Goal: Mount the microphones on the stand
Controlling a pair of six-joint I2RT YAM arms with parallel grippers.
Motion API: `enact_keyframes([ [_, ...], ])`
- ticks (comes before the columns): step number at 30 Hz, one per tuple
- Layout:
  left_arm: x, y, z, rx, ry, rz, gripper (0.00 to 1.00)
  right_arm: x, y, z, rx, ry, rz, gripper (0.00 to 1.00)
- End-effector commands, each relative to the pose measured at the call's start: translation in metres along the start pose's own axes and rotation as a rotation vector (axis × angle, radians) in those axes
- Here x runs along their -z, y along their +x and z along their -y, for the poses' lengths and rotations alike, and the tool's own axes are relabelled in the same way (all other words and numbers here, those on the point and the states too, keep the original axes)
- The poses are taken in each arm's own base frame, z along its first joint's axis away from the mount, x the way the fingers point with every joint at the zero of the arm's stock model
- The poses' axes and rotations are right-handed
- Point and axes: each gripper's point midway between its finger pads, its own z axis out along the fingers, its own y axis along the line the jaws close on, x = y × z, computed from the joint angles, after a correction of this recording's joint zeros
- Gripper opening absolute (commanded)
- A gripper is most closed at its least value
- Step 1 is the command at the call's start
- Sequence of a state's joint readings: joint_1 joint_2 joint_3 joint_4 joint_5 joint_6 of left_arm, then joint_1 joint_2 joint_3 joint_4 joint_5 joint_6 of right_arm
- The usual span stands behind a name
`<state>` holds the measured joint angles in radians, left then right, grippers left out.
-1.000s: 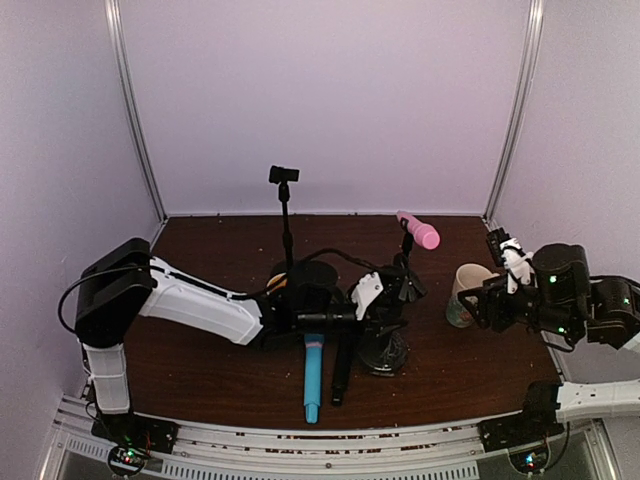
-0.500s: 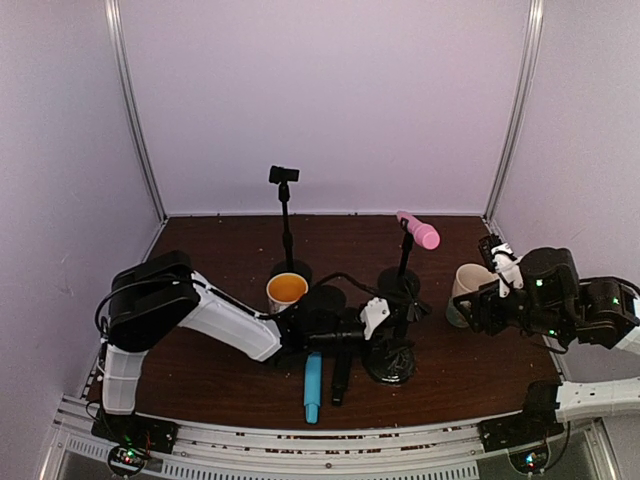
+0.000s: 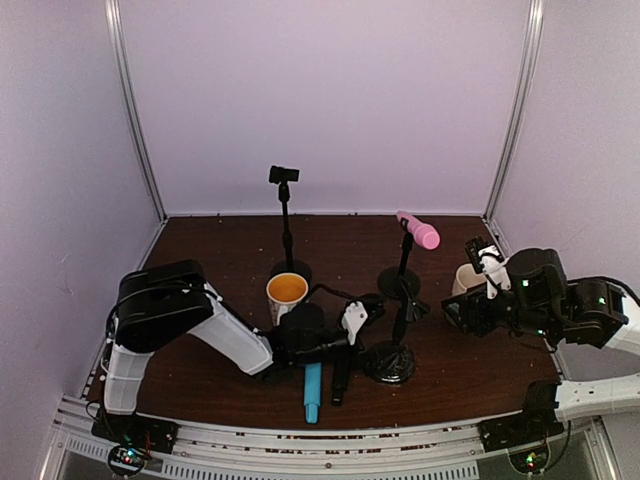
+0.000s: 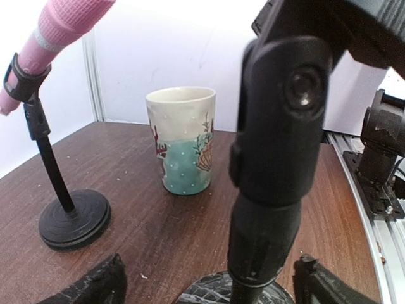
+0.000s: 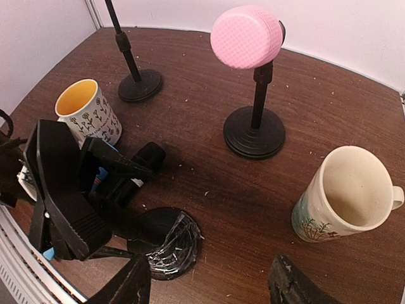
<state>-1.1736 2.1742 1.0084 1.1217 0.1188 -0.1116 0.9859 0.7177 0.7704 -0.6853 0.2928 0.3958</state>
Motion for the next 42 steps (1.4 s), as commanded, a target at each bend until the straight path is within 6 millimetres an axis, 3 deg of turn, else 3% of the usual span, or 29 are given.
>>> enact_keyframes([
  [1, -0.001, -0.009, 0.001, 0.012, 0.006, 0.08, 0.89, 0.0, -0.002, -0.002, -0.026, -0.015, 0.015, 0.65],
  [6, -0.009, 0.008, 0.004, -0.024, 0.027, 0.015, 0.68, 0.001, -0.002, -0.001, -0.031, -0.015, 0.019, 0.65],
  [12, -0.01, 0.016, 0.005, -0.031, 0.031, -0.003, 0.57, 0.0, -0.002, -0.001, -0.03, -0.014, 0.017, 0.65],
  [24, -0.022, 0.012, 0.009, -0.045, 0.065, 0.013, 0.38, 0.002, -0.004, -0.004, -0.04, -0.031, 0.019, 0.65],
  [36, -0.025, 0.004, 0.015, -0.047, 0.098, 0.029, 0.1, 0.011, -0.01, -0.003, -0.052, -0.043, 0.044, 0.65],
  [42, -0.014, -0.028, 0.026, -0.065, 0.168, 0.054, 0.0, 0.023, -0.016, -0.005, -0.046, -0.082, 0.067, 0.65],
])
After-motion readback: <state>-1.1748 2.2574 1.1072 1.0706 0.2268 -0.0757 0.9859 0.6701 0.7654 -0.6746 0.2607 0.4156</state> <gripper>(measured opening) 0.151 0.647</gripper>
